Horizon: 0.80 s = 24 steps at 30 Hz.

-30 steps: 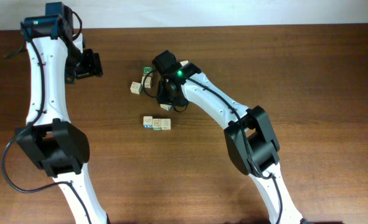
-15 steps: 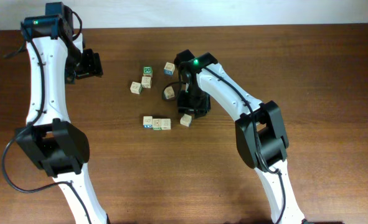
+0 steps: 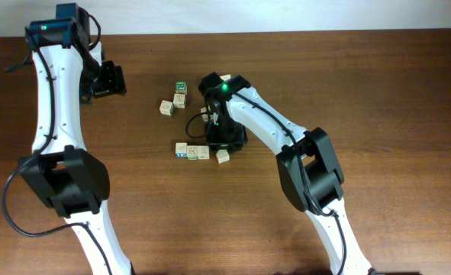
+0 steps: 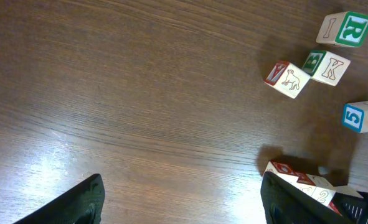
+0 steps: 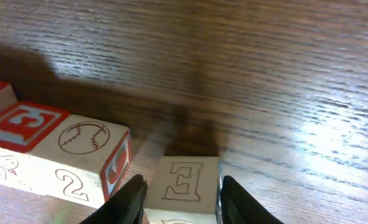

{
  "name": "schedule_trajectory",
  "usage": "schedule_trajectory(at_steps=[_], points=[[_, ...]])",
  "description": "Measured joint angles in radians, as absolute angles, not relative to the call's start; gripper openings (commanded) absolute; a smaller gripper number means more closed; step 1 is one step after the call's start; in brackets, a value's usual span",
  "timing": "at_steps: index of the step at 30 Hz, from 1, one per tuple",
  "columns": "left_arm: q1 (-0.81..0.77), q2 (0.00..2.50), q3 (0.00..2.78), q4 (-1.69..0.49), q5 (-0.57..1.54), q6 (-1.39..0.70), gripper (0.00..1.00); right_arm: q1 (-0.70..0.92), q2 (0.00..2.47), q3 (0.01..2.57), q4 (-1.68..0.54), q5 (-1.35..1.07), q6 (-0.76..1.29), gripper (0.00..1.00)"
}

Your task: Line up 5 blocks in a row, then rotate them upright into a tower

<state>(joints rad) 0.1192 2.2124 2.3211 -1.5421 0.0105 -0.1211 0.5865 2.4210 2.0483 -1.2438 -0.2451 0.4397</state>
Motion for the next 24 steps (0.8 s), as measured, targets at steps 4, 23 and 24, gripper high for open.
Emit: schedule_trajectory(at_steps=[4,23,24], points=[[0.119,2.212,2.321,-1.542,0.01,-0.121,0.79,0.579,2.422,2.048,-1.245,-0.245,0.438,0.32],[0.119,2.212,2.321,-1.541,0.01,-0.121,0.79,0.538,2.423,2.047,-1.203,-0.306,0.502,0.36],[0.119,2.212,2.321,-1.541,0.01,-0.121,0.79,0.538,2.423,2.047,-1.203,-0.31,0.502,0.36]])
